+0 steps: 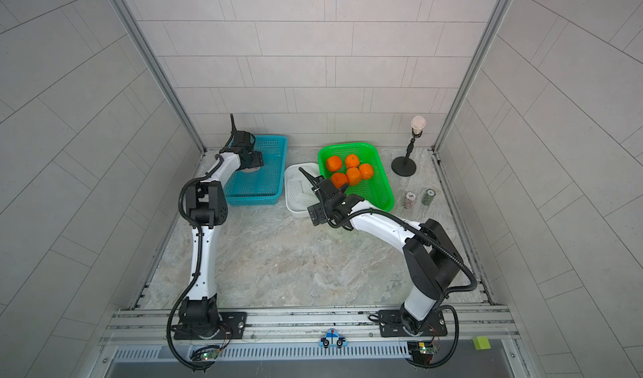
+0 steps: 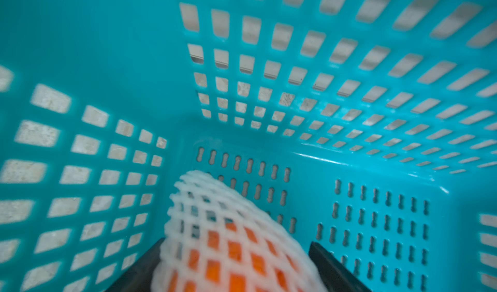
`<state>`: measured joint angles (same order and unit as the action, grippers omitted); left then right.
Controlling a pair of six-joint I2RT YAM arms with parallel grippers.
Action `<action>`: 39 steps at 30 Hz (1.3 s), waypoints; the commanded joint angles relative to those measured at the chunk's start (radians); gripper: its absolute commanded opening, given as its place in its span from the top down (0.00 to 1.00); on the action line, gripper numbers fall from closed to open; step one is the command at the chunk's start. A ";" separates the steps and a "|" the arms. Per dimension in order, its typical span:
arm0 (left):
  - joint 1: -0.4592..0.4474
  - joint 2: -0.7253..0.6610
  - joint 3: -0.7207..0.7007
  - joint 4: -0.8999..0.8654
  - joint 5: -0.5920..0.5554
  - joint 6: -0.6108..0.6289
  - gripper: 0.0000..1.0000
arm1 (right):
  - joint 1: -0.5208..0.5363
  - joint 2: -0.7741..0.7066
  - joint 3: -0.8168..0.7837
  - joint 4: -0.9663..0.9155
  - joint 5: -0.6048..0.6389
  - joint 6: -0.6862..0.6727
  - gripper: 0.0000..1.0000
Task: Remove foam nets from oranges
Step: Pick up the orange from the basket.
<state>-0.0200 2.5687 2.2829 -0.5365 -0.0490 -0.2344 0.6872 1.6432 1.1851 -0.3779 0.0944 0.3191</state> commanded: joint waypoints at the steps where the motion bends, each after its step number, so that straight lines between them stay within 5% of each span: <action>1: -0.004 -0.069 -0.010 -0.025 -0.004 -0.014 0.18 | 0.007 -0.053 -0.023 0.003 0.031 0.015 0.00; 13: -0.004 -0.119 -0.061 -0.040 0.031 -0.036 0.30 | 0.006 -0.053 -0.039 0.014 0.031 0.005 0.00; 39: -0.024 -0.283 -0.208 -0.054 0.111 -0.138 0.34 | 0.004 -0.144 -0.045 0.026 0.027 -0.053 0.00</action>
<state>-0.0364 2.3547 2.1098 -0.5747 0.0437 -0.3454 0.6872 1.5356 1.1385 -0.3622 0.1131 0.2901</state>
